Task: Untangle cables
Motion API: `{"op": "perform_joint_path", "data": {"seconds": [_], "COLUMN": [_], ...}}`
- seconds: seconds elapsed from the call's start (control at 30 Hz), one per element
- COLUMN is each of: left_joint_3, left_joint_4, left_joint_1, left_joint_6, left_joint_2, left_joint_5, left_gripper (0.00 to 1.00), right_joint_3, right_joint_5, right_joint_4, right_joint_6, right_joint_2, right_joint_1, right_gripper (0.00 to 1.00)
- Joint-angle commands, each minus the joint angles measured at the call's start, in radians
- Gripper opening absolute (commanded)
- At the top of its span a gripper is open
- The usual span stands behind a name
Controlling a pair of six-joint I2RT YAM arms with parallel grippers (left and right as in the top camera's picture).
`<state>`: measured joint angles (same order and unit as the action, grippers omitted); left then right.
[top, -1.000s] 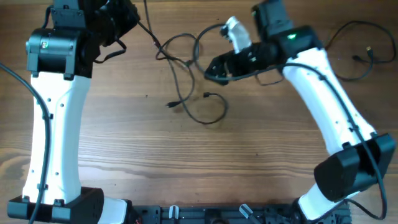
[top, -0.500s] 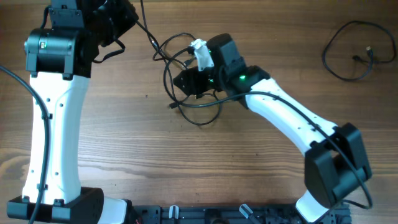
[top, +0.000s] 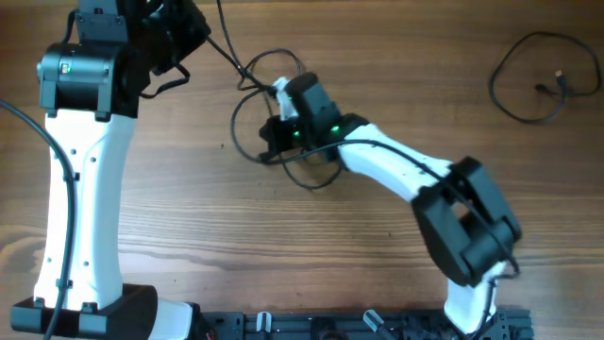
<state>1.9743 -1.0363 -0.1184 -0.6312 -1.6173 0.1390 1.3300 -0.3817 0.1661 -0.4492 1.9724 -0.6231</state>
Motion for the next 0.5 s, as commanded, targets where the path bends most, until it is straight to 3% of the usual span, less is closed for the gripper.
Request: {"op": "perform_joint_path", "data": {"seconds": [0.0,0.13,0.27,0.33,0.47], "left_joint_3": [0.009,0.009,0.008,0.008,0.008], "left_joint_4": [-0.032,-0.113,-0.177,-0.206,-0.256], "left_joint_1": [0.004,0.004,0.004,0.004,0.013], "left_joint_6": [-0.002,-0.002,-0.001,-0.001,-0.001], "left_joint_2": [0.024,0.018,0.016,0.016,0.015], "left_joint_5": [-0.113,-0.268,-0.41,-0.515,-0.659], "left_gripper": [0.04,0.04,0.04,0.04,0.04], "right_joint_3": [0.005,0.042,0.047,0.048,0.048], "right_joint_5": [0.023,0.021,-0.033,-0.071,-0.107], "right_joint_4": [0.099,0.262,0.262,0.245,0.196], "right_joint_6": [0.054,0.06,0.051,0.029,0.012], "right_joint_2": [-0.287,-0.565,-0.754,-0.789,-0.771], "right_joint_1": [0.128,0.371,0.705,0.867,1.059], "right_gripper": [0.04,0.04,0.04,0.04,0.04]}}
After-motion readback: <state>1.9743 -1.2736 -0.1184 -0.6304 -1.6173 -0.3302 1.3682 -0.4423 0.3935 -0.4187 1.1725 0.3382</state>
